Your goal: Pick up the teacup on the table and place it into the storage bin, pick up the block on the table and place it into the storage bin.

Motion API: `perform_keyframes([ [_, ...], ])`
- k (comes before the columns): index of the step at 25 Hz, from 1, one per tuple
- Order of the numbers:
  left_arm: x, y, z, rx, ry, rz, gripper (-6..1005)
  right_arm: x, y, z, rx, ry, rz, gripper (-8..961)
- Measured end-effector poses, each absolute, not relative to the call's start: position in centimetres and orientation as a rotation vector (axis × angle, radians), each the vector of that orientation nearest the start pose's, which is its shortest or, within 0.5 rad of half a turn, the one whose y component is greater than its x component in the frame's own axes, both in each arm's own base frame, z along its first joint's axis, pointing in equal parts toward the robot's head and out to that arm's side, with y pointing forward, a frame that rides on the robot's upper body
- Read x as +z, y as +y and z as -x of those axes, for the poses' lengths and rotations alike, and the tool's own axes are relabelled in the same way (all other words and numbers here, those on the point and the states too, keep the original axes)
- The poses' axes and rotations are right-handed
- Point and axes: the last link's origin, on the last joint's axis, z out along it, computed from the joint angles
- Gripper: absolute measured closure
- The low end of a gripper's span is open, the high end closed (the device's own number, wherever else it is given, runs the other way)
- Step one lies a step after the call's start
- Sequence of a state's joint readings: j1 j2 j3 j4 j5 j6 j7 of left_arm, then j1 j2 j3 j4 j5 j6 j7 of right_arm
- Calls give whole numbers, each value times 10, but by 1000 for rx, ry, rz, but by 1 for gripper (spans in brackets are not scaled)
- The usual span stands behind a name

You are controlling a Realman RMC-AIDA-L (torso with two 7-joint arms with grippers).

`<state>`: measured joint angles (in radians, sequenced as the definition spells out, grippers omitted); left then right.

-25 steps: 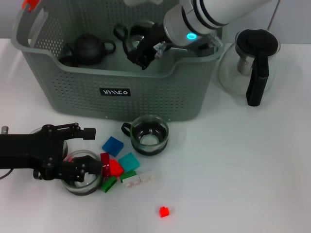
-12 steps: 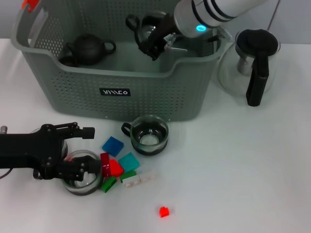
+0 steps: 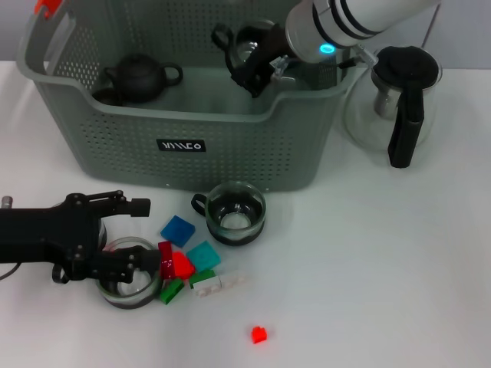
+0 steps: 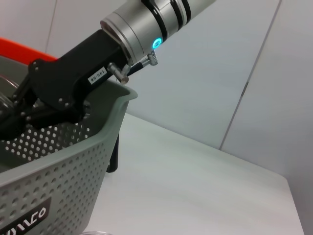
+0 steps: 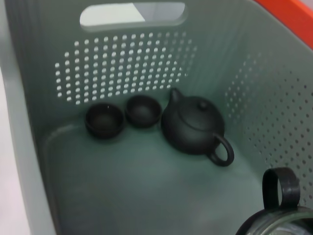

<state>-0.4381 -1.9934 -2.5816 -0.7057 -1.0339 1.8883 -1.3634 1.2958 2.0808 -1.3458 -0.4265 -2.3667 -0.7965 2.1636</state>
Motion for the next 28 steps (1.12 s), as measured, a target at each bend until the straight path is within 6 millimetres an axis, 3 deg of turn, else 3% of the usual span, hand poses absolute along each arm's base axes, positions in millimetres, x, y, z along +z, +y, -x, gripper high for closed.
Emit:
perform_keyframes([
  [28,48,278,292,-741,-638,2861,51,-88,470,-65,-221,313,2638,859],
])
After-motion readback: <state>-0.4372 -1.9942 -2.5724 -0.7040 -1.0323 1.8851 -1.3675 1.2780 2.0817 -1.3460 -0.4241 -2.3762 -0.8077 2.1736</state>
